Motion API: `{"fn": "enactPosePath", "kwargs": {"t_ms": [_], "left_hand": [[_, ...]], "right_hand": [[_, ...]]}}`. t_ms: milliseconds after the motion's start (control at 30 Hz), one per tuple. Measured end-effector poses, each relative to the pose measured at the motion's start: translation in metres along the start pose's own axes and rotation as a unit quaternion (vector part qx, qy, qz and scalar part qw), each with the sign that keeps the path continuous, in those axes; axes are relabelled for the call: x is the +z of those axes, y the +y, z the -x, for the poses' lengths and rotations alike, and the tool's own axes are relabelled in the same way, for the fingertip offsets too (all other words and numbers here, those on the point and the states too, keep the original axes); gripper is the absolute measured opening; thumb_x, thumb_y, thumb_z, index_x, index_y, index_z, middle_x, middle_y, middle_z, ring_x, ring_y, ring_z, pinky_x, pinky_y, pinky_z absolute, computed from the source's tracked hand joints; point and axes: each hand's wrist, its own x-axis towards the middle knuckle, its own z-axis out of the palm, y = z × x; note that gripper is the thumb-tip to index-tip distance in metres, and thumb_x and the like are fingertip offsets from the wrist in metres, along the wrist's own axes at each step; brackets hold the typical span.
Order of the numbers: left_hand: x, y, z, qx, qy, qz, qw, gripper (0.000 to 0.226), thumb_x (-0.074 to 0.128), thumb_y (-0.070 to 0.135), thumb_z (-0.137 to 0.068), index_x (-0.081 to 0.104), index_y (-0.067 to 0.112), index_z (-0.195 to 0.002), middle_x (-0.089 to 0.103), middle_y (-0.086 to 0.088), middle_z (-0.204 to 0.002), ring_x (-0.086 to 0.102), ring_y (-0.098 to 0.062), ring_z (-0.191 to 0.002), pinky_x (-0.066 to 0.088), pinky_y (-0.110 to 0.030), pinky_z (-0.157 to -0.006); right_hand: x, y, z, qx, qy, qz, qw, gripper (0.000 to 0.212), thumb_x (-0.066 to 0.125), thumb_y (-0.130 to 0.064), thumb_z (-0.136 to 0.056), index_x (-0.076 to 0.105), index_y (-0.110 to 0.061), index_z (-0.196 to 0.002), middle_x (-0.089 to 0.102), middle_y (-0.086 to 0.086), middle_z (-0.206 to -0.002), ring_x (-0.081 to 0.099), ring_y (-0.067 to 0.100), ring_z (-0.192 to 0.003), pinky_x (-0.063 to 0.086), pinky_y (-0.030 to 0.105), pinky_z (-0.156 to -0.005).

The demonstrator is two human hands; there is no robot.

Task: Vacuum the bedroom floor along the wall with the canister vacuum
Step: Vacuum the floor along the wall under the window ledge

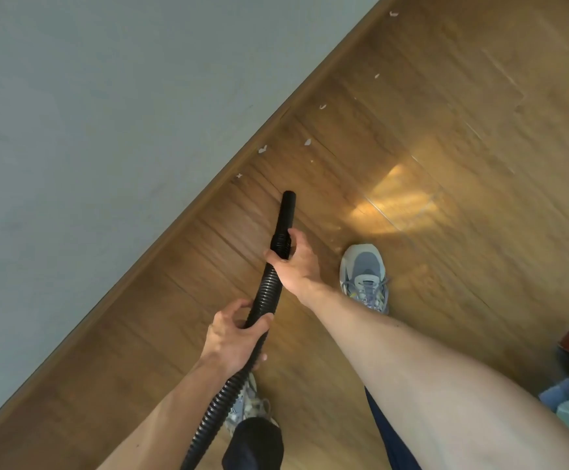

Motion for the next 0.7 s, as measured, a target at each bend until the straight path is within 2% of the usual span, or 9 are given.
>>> {"fn": "enactPosePath", "kwargs": {"t_ms": [100, 200, 267, 367, 433, 567, 700], "left_hand": [[-0.008, 0.001, 0.003, -0.002, 0.025, 0.010, 1.000, 0.033, 0.075, 0.024, -0.086, 0.057, 0.025, -0.113, 0.073, -0.014, -0.079, 0.066, -0.028, -0.051, 0.059, -0.049, -0.055], [-0.018, -0.001, 0.001, -0.010, 0.041, 0.028, 0.999, 0.038, 0.074, 0.023, -0.087, 0.057, 0.021, -0.120, 0.073, -0.017, -0.082, 0.065, -0.024, -0.048, 0.059, -0.045, -0.053], [-0.025, -0.004, -0.001, -0.018, 0.050, 0.037, 0.998, 0.039, 0.075, 0.024, -0.086, 0.057, 0.021, -0.121, 0.073, -0.018, -0.083, 0.064, -0.026, -0.048, 0.060, -0.043, -0.053], [-0.033, -0.004, -0.006, -0.019, 0.058, 0.040, 0.997, 0.038, 0.075, 0.026, -0.086, 0.057, 0.024, -0.119, 0.073, -0.020, -0.084, 0.066, -0.030, -0.053, 0.061, -0.054, -0.060], [-0.037, -0.001, -0.010, -0.019, 0.061, 0.038, 0.997, 0.036, 0.075, 0.026, -0.086, 0.057, 0.025, -0.117, 0.073, -0.020, -0.085, 0.068, -0.032, -0.055, 0.060, -0.058, -0.063], [-0.041, 0.005, -0.014, -0.020, 0.067, 0.036, 0.997, 0.036, 0.074, 0.026, -0.086, 0.056, 0.026, -0.117, 0.074, -0.018, -0.084, 0.068, -0.031, -0.055, 0.061, -0.056, -0.063], [-0.038, 0.008, -0.013, -0.024, 0.067, 0.032, 0.997, 0.036, 0.074, 0.026, -0.086, 0.057, 0.026, -0.118, 0.073, -0.018, -0.086, 0.068, -0.030, -0.055, 0.061, -0.055, -0.062]], "right_hand": [[0.013, -0.009, -0.006, 0.003, -0.029, -0.015, 0.999, 0.061, 0.068, -0.031, -0.092, 0.037, -0.031, -0.145, 0.062, 0.005, -0.131, 0.065, 0.026, -0.109, 0.053, 0.036, -0.094], [0.024, -0.020, -0.009, 0.012, -0.069, -0.038, 0.997, 0.062, 0.065, -0.023, -0.095, 0.032, -0.031, -0.148, 0.062, 0.004, -0.131, 0.066, 0.025, -0.109, 0.053, 0.029, -0.086], [0.033, -0.027, -0.011, 0.000, -0.086, -0.035, 0.996, 0.063, 0.064, -0.019, -0.096, 0.031, -0.030, -0.149, 0.061, 0.006, -0.133, 0.064, 0.025, -0.110, 0.053, 0.031, -0.088], [0.044, -0.034, -0.013, -0.021, -0.105, -0.036, 0.994, 0.065, 0.065, -0.019, -0.095, 0.031, -0.029, -0.148, 0.059, 0.006, -0.134, 0.062, 0.022, -0.104, 0.054, 0.036, -0.092], [0.047, -0.037, -0.015, -0.026, -0.112, -0.042, 0.992, 0.065, 0.066, -0.020, -0.094, 0.030, -0.031, -0.148, 0.059, 0.006, -0.135, 0.063, 0.024, -0.109, 0.055, 0.038, -0.095], [0.049, -0.045, -0.024, -0.043, -0.129, -0.045, 0.990, 0.068, 0.068, -0.019, -0.094, 0.030, -0.030, -0.149, 0.058, 0.005, -0.135, 0.058, 0.016, -0.103, 0.050, 0.031, -0.088], [0.048, -0.044, -0.027, -0.035, -0.129, -0.055, 0.989, 0.070, 0.069, -0.016, -0.093, 0.030, -0.028, -0.150, 0.058, 0.008, -0.135, 0.061, 0.019, -0.105, 0.052, 0.031, -0.086]]}}
